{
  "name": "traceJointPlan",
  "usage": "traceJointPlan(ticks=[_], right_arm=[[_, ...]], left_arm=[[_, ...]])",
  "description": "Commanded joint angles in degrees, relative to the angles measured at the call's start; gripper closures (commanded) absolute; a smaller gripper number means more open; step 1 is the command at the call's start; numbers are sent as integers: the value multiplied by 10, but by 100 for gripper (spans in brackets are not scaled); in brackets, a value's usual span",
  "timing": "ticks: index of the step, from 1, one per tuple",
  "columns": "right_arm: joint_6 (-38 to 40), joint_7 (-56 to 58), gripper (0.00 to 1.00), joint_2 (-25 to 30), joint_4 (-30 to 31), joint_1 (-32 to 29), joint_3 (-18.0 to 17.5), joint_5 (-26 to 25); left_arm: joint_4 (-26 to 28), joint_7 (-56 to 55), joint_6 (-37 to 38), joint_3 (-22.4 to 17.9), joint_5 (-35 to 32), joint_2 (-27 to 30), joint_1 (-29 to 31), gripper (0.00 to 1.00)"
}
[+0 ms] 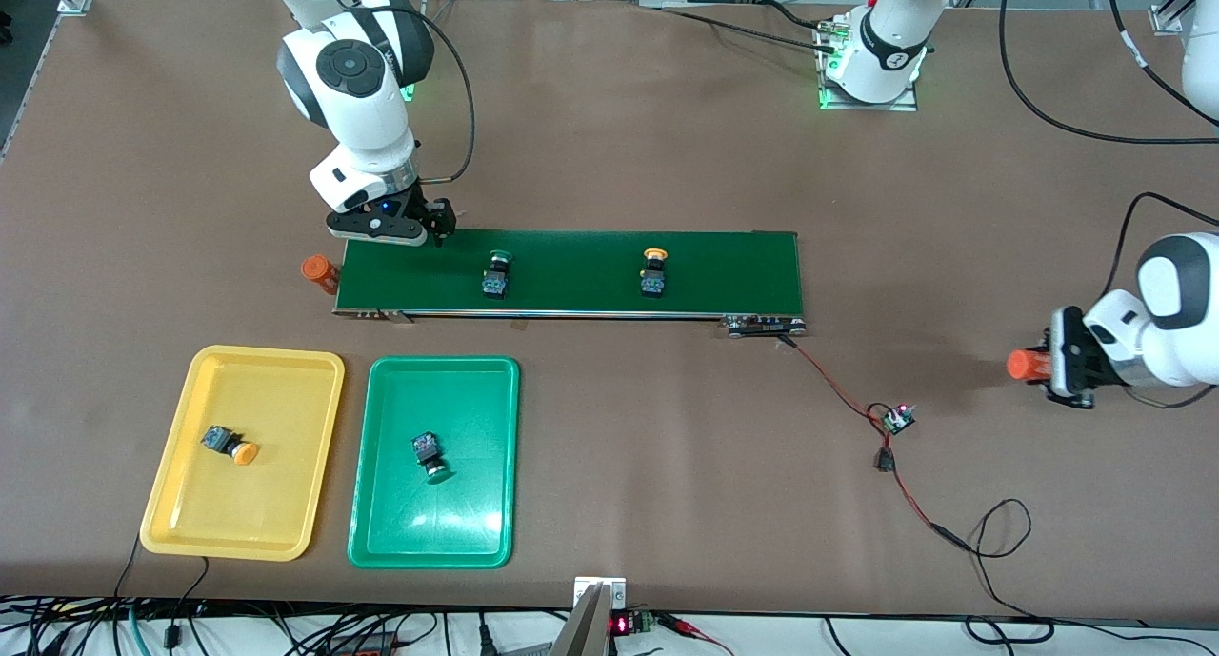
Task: Sort buttons by color to trays
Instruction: 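Carry the orange cylinder over the belt end with the left gripper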
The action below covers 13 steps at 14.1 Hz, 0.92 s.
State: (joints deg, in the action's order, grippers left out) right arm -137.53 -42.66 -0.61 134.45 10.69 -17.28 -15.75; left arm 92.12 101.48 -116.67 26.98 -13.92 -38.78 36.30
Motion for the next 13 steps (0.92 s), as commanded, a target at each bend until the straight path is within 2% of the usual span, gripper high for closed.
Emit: traceJointPlan(ticks=[1,6,11,13], right_arm=[[12,5,0,-26,-37,1,-3,-5],[0,15,0,-60,-65,19,-3,0],[-38,11,0,-77,-66,20,-3,3],[-54,11,0,-84,-66,20,-3,18]], left_arm=[[70,-8,5,24,2,63,-16,100],[101,-55,4,110,32,80,-25,100],[150,-196,-1,117,72,178,-140,100],[168,-233,-16,117,93,195,-173,100]])
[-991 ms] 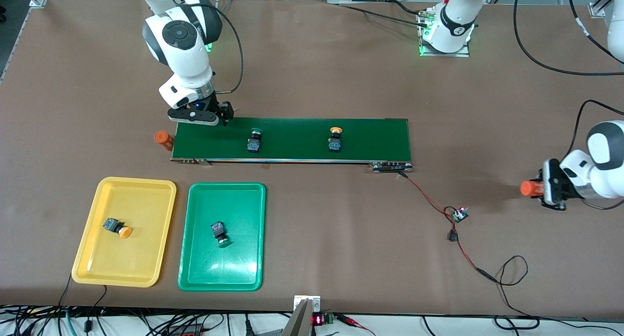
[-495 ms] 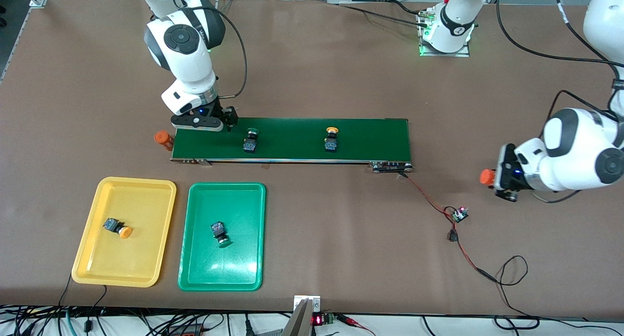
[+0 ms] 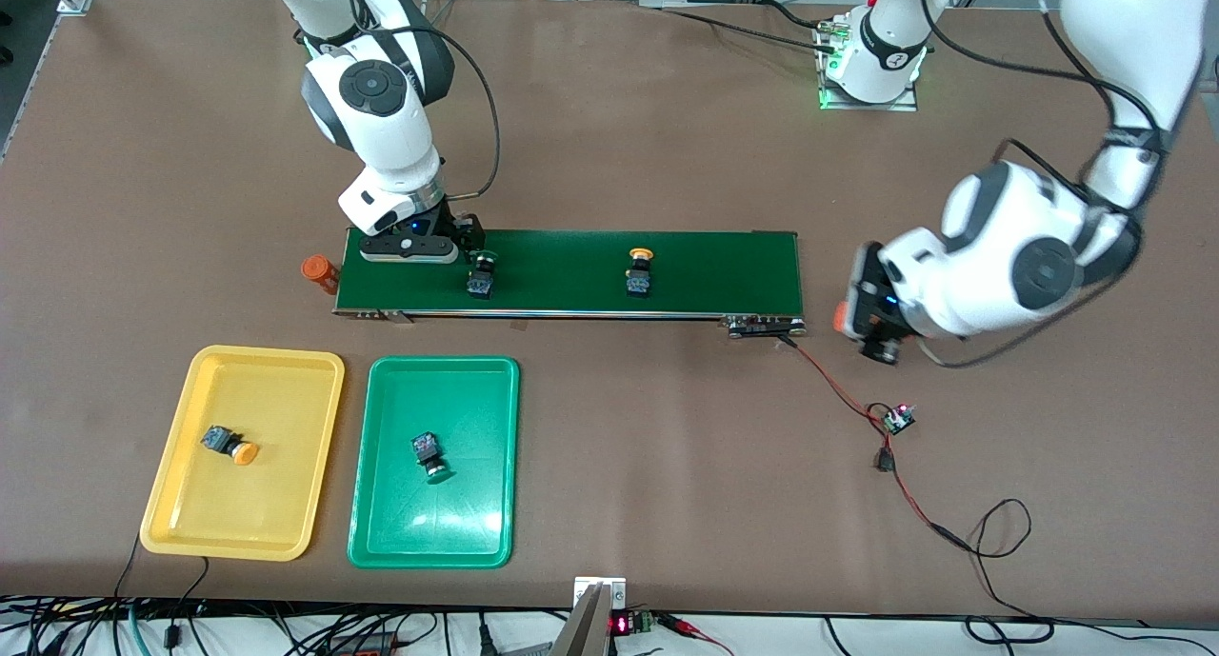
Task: Sort buttons by color to trays
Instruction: 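Carry the orange cylinder over the belt end with the left gripper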
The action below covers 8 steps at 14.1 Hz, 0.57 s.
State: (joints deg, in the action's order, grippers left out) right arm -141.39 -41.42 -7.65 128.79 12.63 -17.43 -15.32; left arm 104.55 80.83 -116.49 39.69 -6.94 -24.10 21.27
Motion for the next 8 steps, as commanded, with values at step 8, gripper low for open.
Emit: traceJointPlan(ticks=[8], right_arm=[[-51,-2,0,-53,-19,2,-1,20]], left_arm=[[148,-101,-143,6,52,52,-36,100]])
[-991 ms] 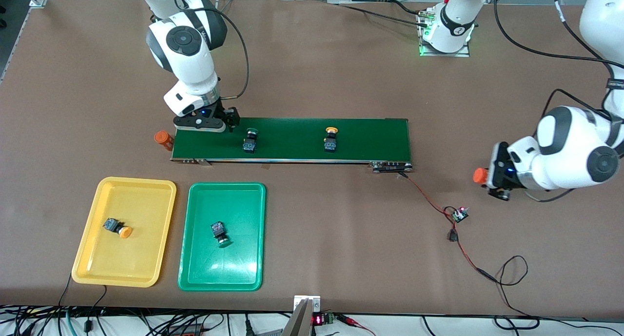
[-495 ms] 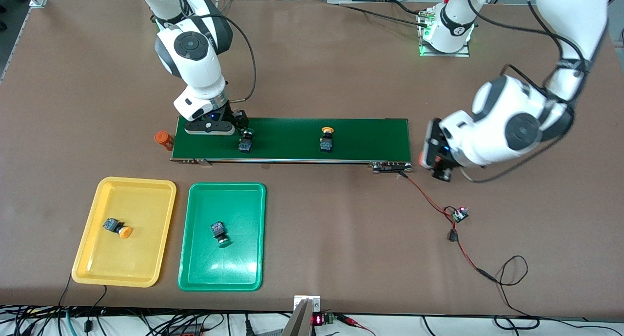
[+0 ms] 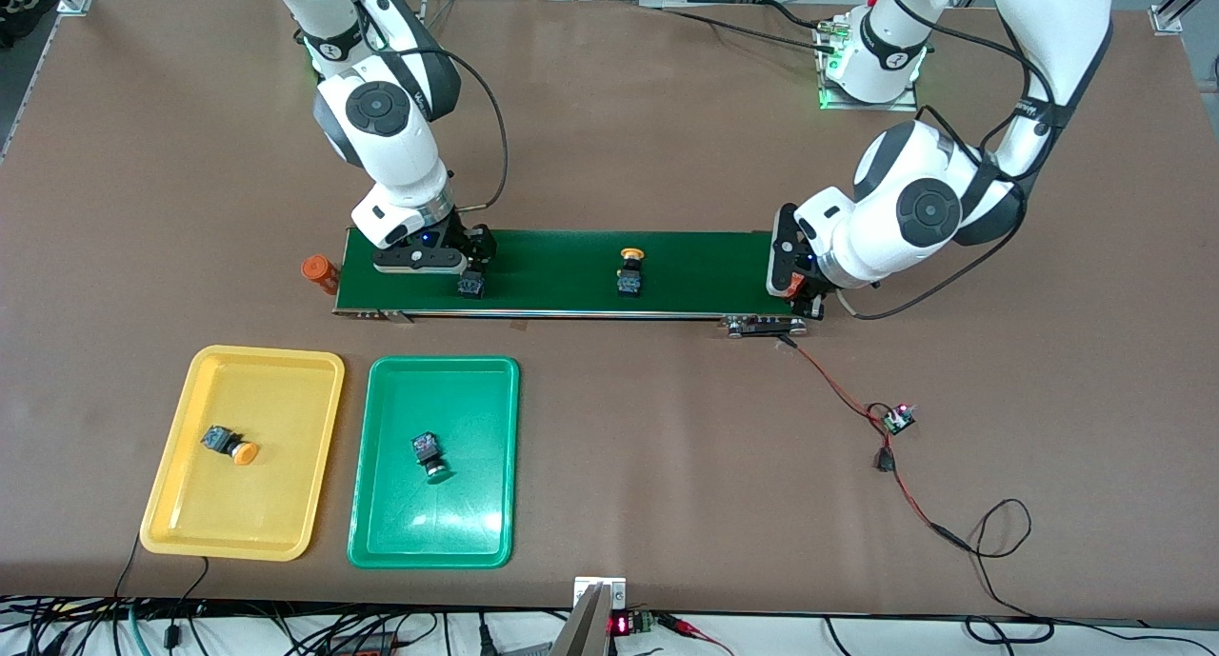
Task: Sort buttons by color to trays
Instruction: 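Carry the orange cylinder over the belt end with the left gripper, then set the cylinder on the belt while the right gripper grasps a green button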
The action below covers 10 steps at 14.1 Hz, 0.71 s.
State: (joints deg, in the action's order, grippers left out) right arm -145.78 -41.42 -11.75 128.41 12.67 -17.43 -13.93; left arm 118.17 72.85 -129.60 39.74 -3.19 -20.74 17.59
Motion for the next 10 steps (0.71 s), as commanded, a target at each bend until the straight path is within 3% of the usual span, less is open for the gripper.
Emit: traceJointPlan(ticks=[1,10], right_arm=[[-11,-2,0,-17,-16,2,-1,6],[-11,46,1,-41,-30,-2,21,0]], left_arm=[[14,-31,-15,5,14,18,-9,100],[42,-107,-71,3,5,-2,-61,100]])
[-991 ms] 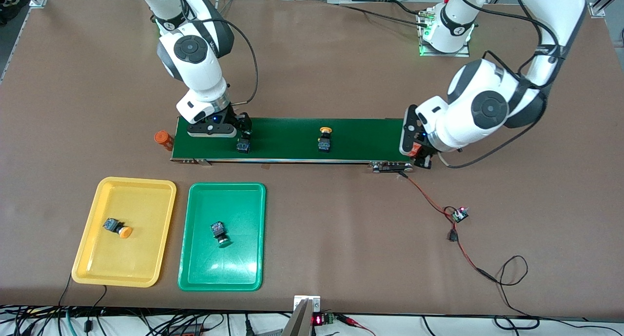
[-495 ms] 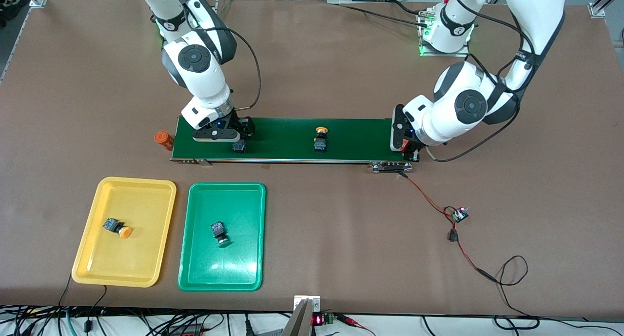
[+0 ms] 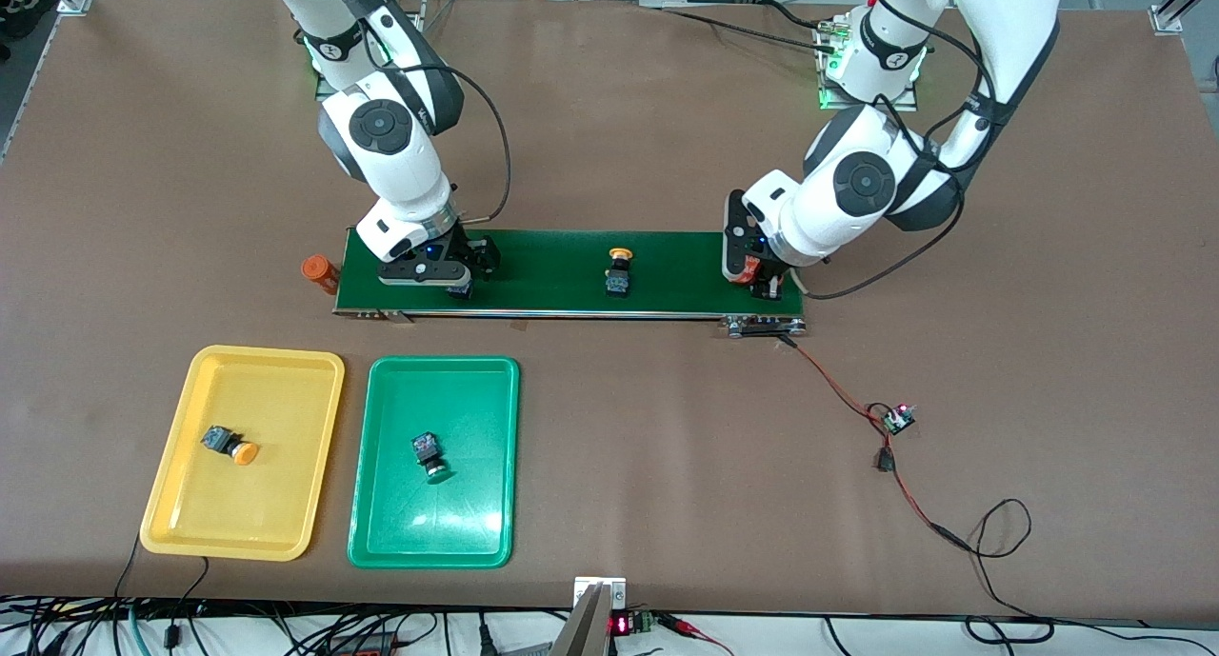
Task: Sort buttons by color to trays
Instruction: 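Set the cylinder on the belt while the right gripper grasps a green button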
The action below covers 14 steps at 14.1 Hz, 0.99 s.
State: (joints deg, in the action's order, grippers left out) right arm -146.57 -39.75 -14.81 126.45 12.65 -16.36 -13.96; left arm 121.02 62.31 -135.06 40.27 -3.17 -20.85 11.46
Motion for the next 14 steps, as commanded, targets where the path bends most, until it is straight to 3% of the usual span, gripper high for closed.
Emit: traceJointPlan(ticks=[1,7,9,10,11,13,14], right_arm=[[-3,38,1,-14,-9,-3,15,0],[-7,50,9,-22,-11,-10,22,-3],[-9,51,15,-25,-15,-10,23,-3],[-9,52,22,-27,-18,-10,23,-4],[-9,52,29,-30,-19,-10,23,-4],[-9,53,42,-34,-23,-8,27,-4],[-9,59,43,-35,-23,-8,28,-4]], left_arm=[[15,-2,-17,-3,4,-2,1,100],[15,-3,-18,-5,-48,-25,1,100],[15,-3,-18,-6,-50,-31,2,95],[15,-4,-18,-7,-49,-31,2,68],[14,-17,-18,-9,-50,-30,4,1],[11,-37,-11,-8,-49,-11,11,0],[8,-47,-7,-7,-49,1,11,0]])
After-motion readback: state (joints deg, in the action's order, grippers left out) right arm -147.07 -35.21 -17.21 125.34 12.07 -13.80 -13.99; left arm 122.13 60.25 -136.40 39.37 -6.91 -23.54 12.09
